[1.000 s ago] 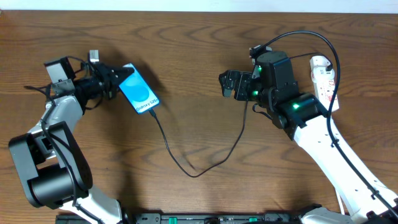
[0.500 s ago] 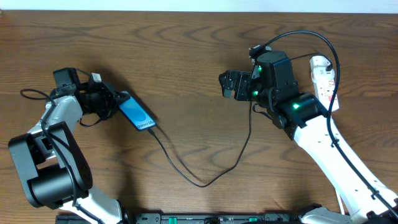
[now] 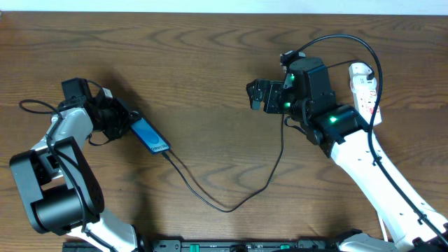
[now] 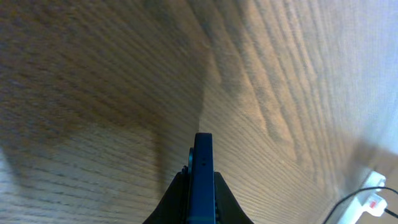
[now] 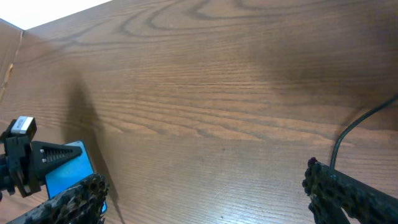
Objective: Plug charger to phone and switch on socket
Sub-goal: 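Lower the plugged phone flat onto the table with the left gripper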
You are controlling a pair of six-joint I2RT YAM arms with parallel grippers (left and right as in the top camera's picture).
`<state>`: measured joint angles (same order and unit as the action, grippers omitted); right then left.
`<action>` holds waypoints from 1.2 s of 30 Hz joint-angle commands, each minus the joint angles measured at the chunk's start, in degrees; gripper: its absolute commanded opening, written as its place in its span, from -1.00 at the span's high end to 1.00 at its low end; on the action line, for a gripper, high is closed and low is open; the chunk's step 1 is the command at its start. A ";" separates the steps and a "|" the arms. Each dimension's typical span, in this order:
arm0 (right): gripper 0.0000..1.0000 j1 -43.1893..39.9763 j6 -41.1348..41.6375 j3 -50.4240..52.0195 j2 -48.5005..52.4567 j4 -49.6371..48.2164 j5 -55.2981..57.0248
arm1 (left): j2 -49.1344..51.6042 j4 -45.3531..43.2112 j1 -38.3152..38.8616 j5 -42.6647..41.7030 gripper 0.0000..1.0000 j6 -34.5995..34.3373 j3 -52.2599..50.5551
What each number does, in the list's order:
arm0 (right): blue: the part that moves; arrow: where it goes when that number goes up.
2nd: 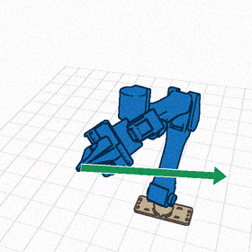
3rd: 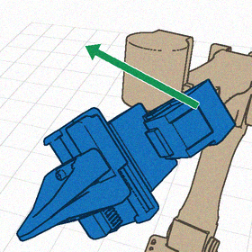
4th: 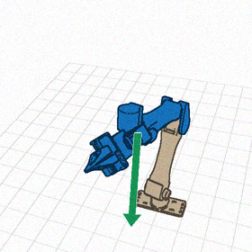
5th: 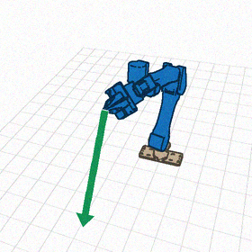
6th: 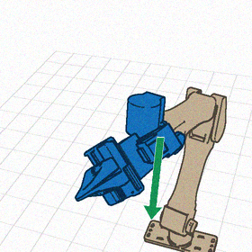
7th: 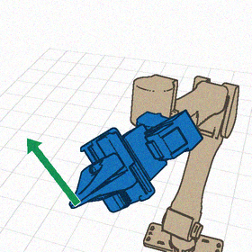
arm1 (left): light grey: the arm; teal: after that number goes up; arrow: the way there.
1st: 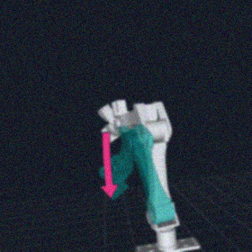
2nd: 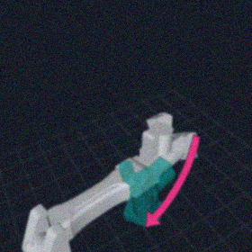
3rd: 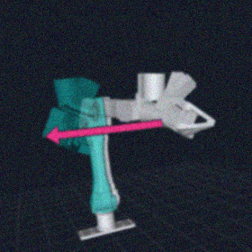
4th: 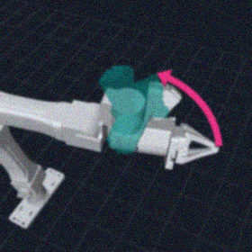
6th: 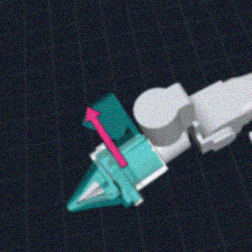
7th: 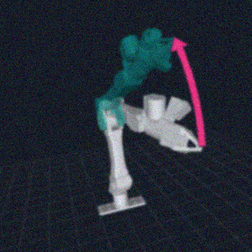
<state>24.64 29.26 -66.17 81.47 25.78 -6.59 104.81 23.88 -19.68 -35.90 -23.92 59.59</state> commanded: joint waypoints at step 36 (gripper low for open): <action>-0.99 -0.22 -1.09 -0.42 -0.72 0.37 0.70 | 0.81 2.23 5.42 8.07 0.85 0.72 0.57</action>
<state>24.64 29.04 -66.17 81.47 25.85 -6.57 104.84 25.45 -14.35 -28.10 -23.70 59.59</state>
